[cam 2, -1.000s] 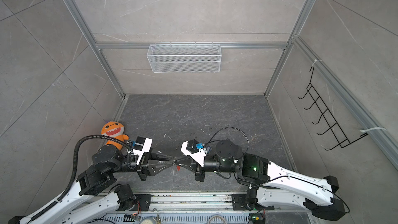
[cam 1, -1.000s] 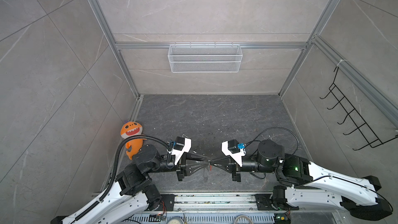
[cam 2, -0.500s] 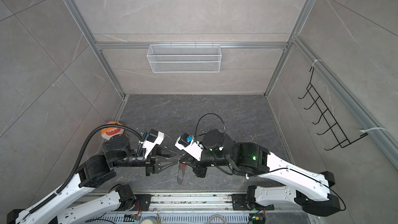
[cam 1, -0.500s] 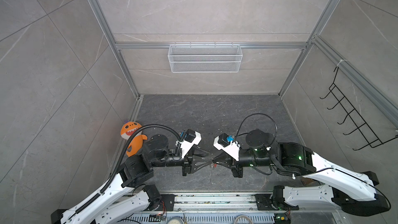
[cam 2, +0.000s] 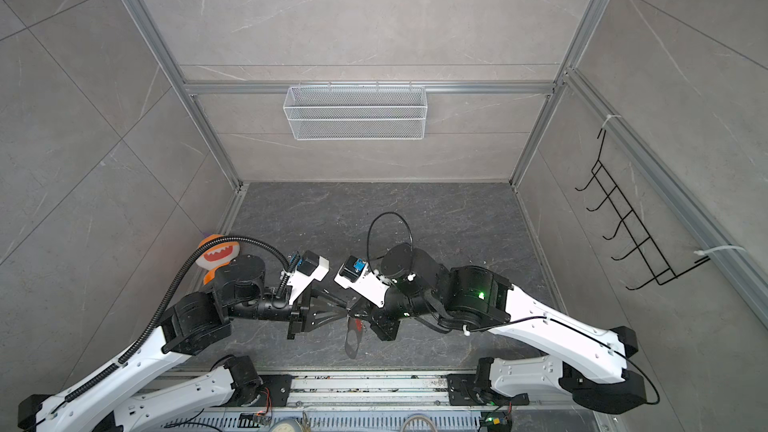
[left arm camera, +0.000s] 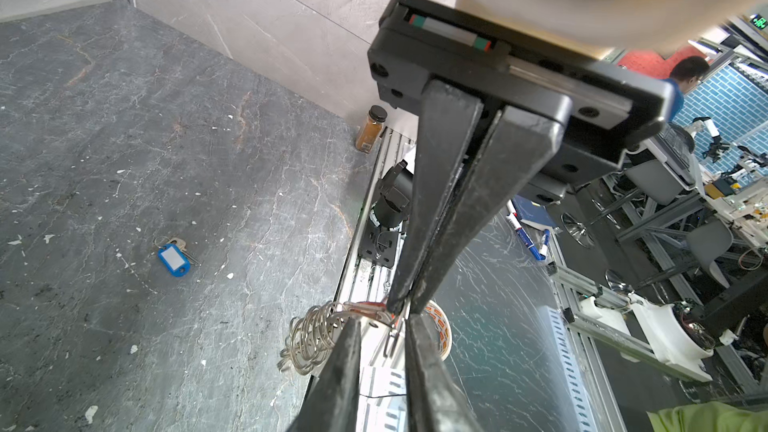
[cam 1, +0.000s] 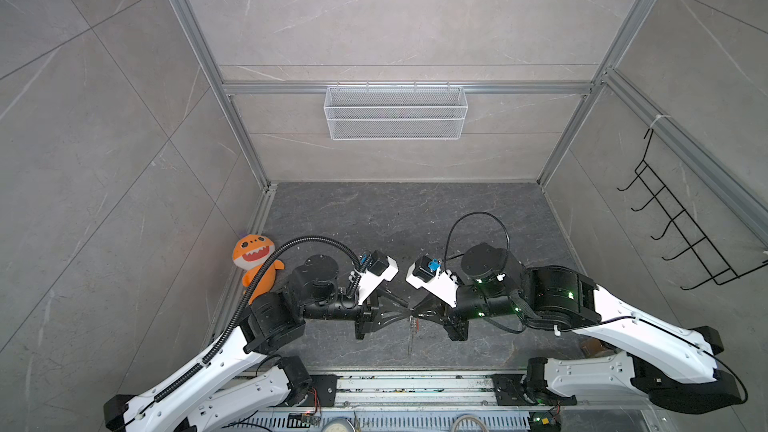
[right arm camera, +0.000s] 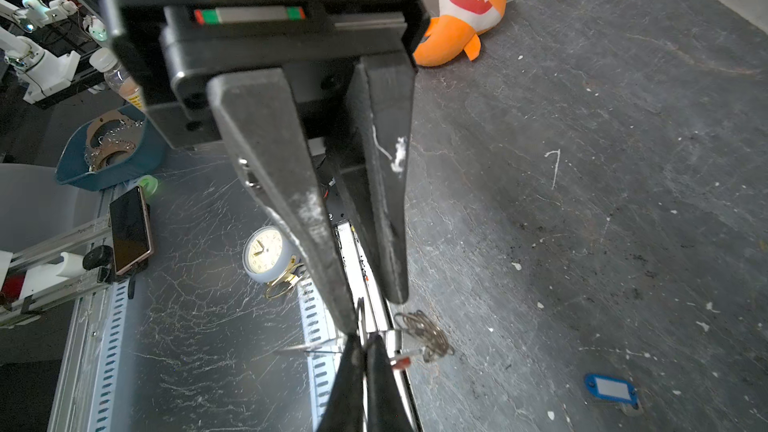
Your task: Remove the keys from the keyring
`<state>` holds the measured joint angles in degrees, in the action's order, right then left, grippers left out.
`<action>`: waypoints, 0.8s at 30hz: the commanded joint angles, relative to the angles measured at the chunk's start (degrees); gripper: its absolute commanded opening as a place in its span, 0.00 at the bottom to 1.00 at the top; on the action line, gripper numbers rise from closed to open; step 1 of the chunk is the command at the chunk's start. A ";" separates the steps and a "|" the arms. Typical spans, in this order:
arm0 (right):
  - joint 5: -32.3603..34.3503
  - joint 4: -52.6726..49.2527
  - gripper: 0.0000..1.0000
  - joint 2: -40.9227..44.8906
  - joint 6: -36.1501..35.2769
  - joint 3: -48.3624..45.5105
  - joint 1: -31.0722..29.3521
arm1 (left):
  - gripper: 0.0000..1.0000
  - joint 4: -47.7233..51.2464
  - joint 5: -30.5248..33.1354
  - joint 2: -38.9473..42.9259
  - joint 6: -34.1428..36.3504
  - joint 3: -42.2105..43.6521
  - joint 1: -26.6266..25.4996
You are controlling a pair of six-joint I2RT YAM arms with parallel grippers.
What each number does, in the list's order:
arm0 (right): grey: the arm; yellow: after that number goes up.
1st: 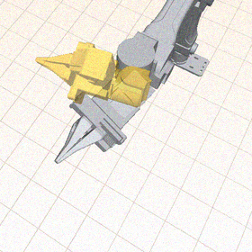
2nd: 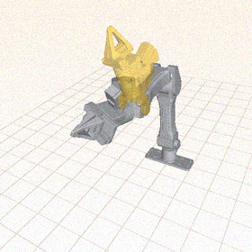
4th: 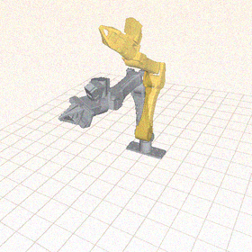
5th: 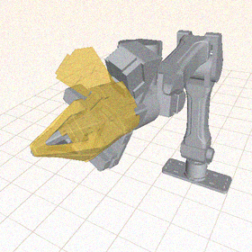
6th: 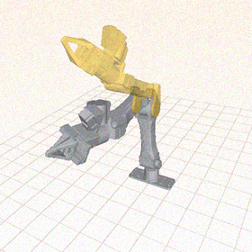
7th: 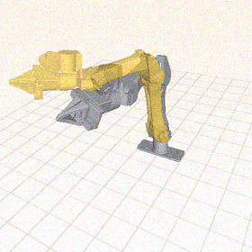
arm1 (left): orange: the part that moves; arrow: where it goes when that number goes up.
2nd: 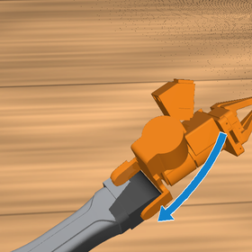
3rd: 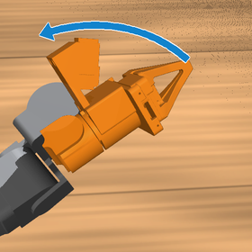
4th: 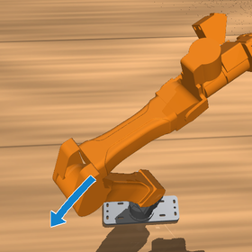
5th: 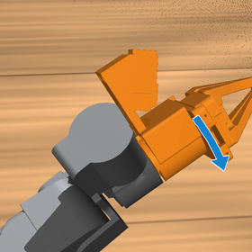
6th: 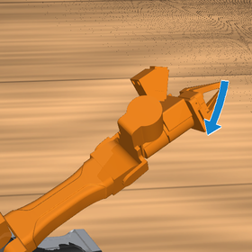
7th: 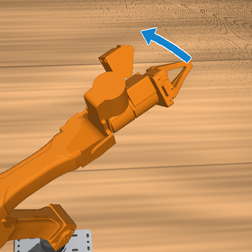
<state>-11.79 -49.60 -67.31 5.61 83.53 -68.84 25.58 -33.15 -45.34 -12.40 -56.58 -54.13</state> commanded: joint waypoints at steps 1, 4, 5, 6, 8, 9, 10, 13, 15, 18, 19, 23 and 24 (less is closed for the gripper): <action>-1.43 0.10 0.00 -0.48 1.00 2.26 0.30 | 0.22 -0.57 -0.84 -0.42 1.21 -2.29 -0.10; -2.11 0.44 0.00 -1.22 1.15 2.66 0.34 | 0.21 -1.83 -1.33 -0.72 1.20 -2.06 -0.10; -2.17 0.44 0.00 -1.48 1.18 2.76 0.36 | 0.19 -1.98 -1.44 -0.91 1.18 -2.21 -0.10; -2.27 0.43 0.00 -1.67 1.21 2.94 0.29 | 0.14 -1.94 -1.40 -0.93 1.35 -2.27 -0.10; -2.36 0.73 0.00 -1.85 1.40 3.11 0.30 | 0.06 -2.08 -1.09 -0.98 1.56 -2.25 -0.07; -2.52 1.01 0.00 -1.86 1.52 3.13 0.28 | 0.02 -2.13 -0.92 -0.82 1.73 -2.23 -0.10; -2.69 1.30 0.00 -1.86 1.71 3.16 0.31 | 0.00 -2.28 -0.72 -0.65 1.74 -2.06 -0.10; -2.67 2.24 0.00 -1.69 2.40 2.98 0.28 | 0.00 -3.85 -0.58 0.16 1.61 -1.18 -0.10; -2.27 3.27 0.06 -1.02 2.39 2.47 0.28 | 0.00 -5.57 -0.03 1.26 1.26 -0.10 -0.10; 0.71 6.32 0.27 1.77 1.50 -0.18 0.28 | 0.00 -8.68 0.71 3.87 0.89 2.11 -0.10; 1.19 7.86 0.31 3.19 1.05 -1.53 0.33 | 0.00 -9.31 0.89 4.76 0.96 2.70 -0.14; 1.37 17.03 0.42 9.29 -0.49 -9.30 0.28 | 0.00 -13.41 0.58 7.89 0.43 5.42 -0.10; 1.54 19.07 0.43 10.69 -1.22 -11.25 0.29 | 0.00 -14.58 0.12 8.30 0.11 6.08 -0.10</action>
<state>-11.16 -38.65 -59.75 6.15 75.66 -68.27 18.44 -32.49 -38.70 -11.49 -51.11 -54.13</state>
